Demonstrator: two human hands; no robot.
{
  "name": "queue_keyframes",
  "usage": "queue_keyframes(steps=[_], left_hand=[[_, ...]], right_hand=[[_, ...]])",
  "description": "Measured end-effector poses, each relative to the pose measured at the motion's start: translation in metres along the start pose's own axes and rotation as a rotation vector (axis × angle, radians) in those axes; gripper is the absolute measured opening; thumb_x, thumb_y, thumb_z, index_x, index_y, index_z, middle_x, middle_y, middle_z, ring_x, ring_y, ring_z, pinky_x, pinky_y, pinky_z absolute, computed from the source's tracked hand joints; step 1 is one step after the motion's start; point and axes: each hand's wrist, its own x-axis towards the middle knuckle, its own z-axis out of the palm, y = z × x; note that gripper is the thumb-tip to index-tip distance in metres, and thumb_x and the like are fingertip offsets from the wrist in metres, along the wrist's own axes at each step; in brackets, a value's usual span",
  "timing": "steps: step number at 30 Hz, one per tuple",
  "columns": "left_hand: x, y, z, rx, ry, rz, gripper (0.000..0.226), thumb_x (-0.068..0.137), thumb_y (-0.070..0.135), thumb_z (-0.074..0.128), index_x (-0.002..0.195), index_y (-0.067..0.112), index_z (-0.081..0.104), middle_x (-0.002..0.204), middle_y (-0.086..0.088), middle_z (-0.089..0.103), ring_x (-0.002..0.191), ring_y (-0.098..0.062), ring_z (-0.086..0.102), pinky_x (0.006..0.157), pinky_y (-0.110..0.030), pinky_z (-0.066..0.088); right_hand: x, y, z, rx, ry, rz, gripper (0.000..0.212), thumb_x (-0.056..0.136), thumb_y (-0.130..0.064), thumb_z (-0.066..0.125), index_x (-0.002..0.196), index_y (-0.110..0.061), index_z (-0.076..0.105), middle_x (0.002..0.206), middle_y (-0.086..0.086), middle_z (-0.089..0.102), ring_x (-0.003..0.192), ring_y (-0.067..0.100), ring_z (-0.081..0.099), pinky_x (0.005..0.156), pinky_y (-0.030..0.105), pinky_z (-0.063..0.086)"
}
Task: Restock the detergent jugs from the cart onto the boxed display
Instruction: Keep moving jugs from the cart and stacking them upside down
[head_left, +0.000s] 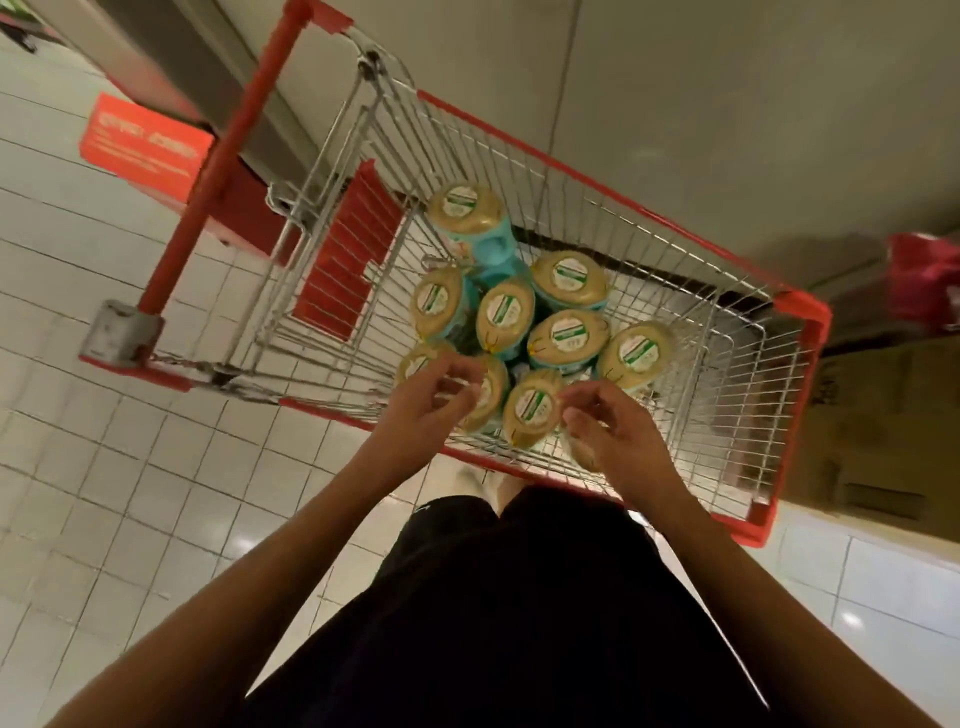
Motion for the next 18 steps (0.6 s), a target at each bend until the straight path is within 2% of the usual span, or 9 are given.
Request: queue_keyframes(steps=[4,7,9,11,13,16,18], left_hand=[[0.06,0.012,0.001,0.029,-0.054,-0.01,0.014,0.094,0.03,0.065,0.107,0.028,0.071,0.106,0.011,0.072,0.094,-0.001,0.066,0.076,-0.014,0.051],[0.106,0.013,-0.004,0.082,-0.096,-0.009,0.012,0.092,0.042,0.066,0.103,0.041,0.068,0.108,0.015,0.072,0.096,-0.002,0.068,0.076,-0.013,0.052],[0.141,0.008,-0.009,0.141,-0.1,-0.024,0.015,0.088,0.05,0.066,0.103,0.048,0.067,0.11,0.017,0.072,0.1,-0.001,0.068,0.077,-0.013,0.053],[0.18,-0.004,-0.014,0.204,-0.089,-0.065,0.022,0.085,0.049,0.071,0.106,0.045,0.065,0.115,0.012,0.07,0.105,-0.007,0.067,0.087,-0.03,0.058],[0.222,-0.017,-0.017,0.347,-0.051,-0.052,0.031,0.086,0.036,0.073,0.116,0.028,0.065,0.122,-0.003,0.064,0.111,-0.023,0.063,0.095,-0.05,0.055],[0.289,-0.036,-0.027,0.65,-0.023,-0.014,0.057,0.085,0.024,0.071,0.137,0.002,0.058,0.135,-0.025,0.054,0.122,-0.046,0.055,0.103,-0.059,0.048],[0.334,-0.047,-0.038,0.781,-0.009,-0.022,0.073,0.085,0.019,0.08,0.148,0.0,0.048,0.151,-0.028,0.044,0.136,-0.048,0.045,0.113,-0.057,0.038]], right_hand=[[0.053,-0.008,-0.015,-0.016,-0.011,-0.02,0.02,0.1,-0.004,0.068,0.105,-0.023,0.071,0.102,0.001,0.075,0.091,0.009,0.066,0.08,0.019,0.053],[0.1,-0.006,-0.019,-0.078,-0.033,-0.024,0.02,0.1,-0.003,0.068,0.103,-0.022,0.069,0.101,-0.001,0.071,0.085,-0.005,0.061,0.074,0.008,0.048],[0.138,0.002,-0.021,-0.168,-0.062,0.0,0.017,0.101,-0.007,0.067,0.109,-0.023,0.068,0.103,-0.005,0.069,0.088,-0.01,0.061,0.076,0.006,0.047],[0.177,0.011,-0.025,-0.304,-0.071,0.036,0.024,0.1,-0.011,0.068,0.122,-0.02,0.065,0.117,0.0,0.064,0.107,0.004,0.063,0.09,0.018,0.05],[0.222,0.021,-0.032,-0.461,-0.06,0.033,0.041,0.096,-0.01,0.07,0.135,-0.013,0.06,0.135,0.01,0.055,0.125,0.025,0.055,0.103,0.036,0.048],[0.287,0.035,-0.041,-0.673,-0.045,0.065,0.059,0.092,-0.015,0.074,0.147,-0.012,0.051,0.148,0.016,0.045,0.137,0.036,0.044,0.107,0.043,0.045],[0.324,0.047,-0.042,-0.764,-0.062,0.124,0.074,0.089,-0.022,0.08,0.153,-0.011,0.044,0.152,0.018,0.04,0.139,0.04,0.04,0.111,0.048,0.042]])
